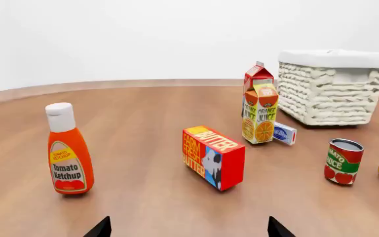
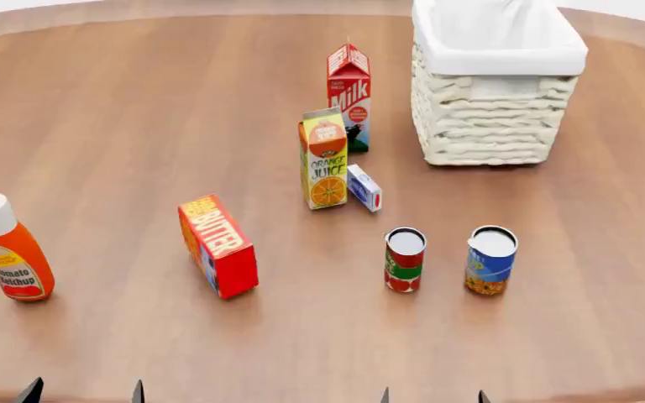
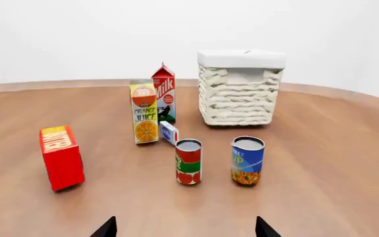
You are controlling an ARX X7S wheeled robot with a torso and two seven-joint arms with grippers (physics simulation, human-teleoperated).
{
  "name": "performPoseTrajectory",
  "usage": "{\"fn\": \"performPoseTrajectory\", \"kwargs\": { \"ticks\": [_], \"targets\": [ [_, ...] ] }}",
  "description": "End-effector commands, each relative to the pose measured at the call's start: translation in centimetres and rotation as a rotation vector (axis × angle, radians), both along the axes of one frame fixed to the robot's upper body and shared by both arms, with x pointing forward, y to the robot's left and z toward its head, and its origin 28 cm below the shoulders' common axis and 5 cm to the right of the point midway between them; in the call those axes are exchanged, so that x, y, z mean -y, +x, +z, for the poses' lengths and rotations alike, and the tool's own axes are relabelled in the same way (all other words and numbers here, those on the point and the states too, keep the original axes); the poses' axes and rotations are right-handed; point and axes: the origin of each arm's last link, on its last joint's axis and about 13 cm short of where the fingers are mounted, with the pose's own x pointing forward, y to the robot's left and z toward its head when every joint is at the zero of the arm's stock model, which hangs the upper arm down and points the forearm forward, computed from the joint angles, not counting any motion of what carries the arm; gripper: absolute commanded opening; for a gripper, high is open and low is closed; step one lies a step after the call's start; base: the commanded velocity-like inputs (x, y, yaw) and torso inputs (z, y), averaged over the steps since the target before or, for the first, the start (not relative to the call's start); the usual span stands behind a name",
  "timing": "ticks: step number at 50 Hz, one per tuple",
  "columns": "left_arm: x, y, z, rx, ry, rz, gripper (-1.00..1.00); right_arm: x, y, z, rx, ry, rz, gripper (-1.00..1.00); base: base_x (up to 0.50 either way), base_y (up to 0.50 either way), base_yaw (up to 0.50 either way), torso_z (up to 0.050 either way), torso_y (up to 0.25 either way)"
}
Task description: Pick up the alphabet soup, and put it in the basket.
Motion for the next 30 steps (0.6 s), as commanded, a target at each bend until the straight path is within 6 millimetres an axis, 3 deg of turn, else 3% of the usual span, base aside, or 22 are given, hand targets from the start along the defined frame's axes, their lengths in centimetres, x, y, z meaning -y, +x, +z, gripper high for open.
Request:
{"fn": "performPoseTrajectory", "kwargs": {
  "ticks": [1, 15, 30],
  "targets": [
    [0.0, 0.0, 0.0, -0.002, 0.002, -0.003, 1.0, -0.1, 0.0, -0.1, -0.001, -0.005, 0.009, 1.0, 0.0, 0.0, 0.0, 0.0, 0.0],
    [0.0, -0.2, 0.1, 0.022, -0.008, -0.014, 1.0, -0.1, -0.4, 0.4, 0.034, 0.038, 0.022, 1.0, 0.0, 0.0, 0.0, 0.0, 0.0],
    [0.0, -2.1, 1.6, 0.139, -0.03, -0.023, 1.0, 0.3, -2.7, 2.5, 0.152, 0.077, 0.006, 1.0, 0.0, 0.0, 0.0, 0.0, 0.0]
  ]
}}
